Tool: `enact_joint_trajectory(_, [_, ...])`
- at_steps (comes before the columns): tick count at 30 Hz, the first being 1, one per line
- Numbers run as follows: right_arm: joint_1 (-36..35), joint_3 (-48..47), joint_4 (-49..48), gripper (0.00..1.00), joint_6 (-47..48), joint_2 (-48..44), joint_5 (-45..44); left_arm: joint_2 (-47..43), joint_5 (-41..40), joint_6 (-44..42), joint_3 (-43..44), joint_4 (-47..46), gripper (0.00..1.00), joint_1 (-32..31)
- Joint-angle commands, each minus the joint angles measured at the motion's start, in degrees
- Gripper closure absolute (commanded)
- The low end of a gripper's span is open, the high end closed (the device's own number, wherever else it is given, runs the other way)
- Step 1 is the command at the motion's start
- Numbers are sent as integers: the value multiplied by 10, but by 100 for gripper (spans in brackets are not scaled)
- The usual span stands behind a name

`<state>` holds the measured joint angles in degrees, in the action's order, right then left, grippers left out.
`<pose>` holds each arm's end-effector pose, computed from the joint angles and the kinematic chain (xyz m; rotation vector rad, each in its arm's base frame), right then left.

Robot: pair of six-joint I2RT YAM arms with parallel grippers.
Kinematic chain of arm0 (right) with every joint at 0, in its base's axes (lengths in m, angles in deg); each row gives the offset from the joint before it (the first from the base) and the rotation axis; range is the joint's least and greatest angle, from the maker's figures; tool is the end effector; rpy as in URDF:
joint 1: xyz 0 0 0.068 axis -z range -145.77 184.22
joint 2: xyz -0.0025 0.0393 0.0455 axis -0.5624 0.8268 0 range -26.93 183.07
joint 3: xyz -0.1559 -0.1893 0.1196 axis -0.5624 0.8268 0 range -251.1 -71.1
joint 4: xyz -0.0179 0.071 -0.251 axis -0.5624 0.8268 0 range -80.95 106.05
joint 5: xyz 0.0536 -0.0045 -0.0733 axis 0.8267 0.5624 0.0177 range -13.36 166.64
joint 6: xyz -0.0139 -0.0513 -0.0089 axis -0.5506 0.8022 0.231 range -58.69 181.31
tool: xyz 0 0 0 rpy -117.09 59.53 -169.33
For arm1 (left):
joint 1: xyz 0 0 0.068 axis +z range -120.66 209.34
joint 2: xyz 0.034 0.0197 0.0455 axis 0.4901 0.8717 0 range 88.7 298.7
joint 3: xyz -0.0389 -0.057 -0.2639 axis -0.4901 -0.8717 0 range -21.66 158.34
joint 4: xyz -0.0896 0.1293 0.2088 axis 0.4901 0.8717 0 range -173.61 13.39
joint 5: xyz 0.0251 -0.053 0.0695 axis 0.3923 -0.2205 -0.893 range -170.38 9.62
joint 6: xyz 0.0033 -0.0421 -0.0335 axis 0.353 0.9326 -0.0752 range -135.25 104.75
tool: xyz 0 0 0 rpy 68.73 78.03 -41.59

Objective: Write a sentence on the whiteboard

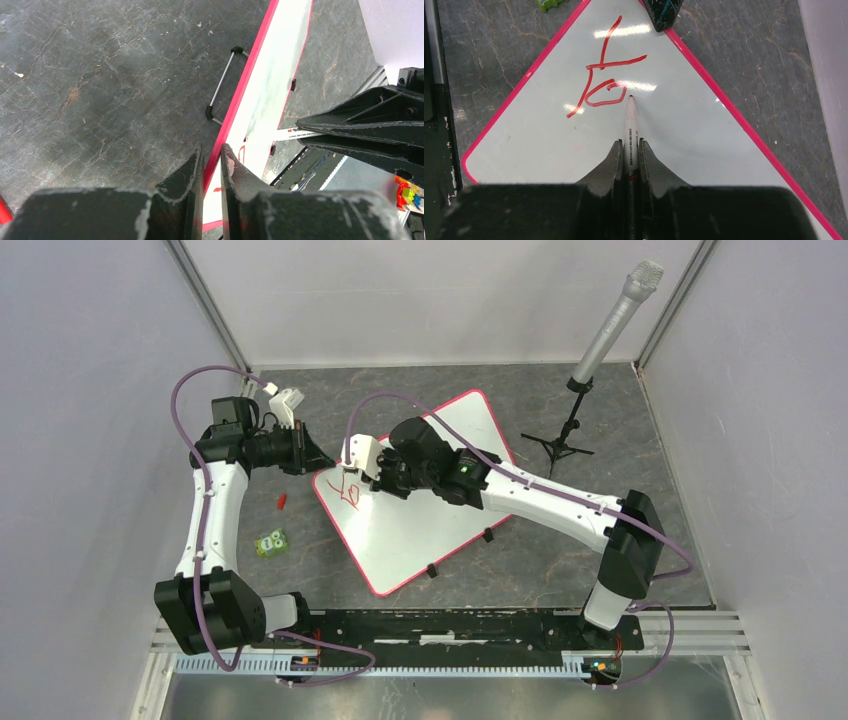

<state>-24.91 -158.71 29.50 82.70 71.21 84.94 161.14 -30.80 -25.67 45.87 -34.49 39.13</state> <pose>0.2024 0.3485 0.3328 -1.4579 1.5848 0.5415 0.2476 0.0152 0.3254 0.3486 2.2392 -0.8915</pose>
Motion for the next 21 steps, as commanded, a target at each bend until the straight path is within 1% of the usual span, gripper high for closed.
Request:
enact_joint_trajectory(1, [2,-18,-10,100,9,8,-9,-8,0,-13,-5,-1,98,-8])
enact_joint_trajectory(7, [9,-12,-5,100,10,1,-19,-7,-1,-12,-4,-1,97,-8])
enact_joint_trajectory(12, [8,13,-7,100,10,-12,-24,-5,-2,-12,-3,-1,97,-8])
enact_joint_trajectory(21, [7,55,-6,100,1,-28,0,-4,-2,-11,-2,0,97,-8])
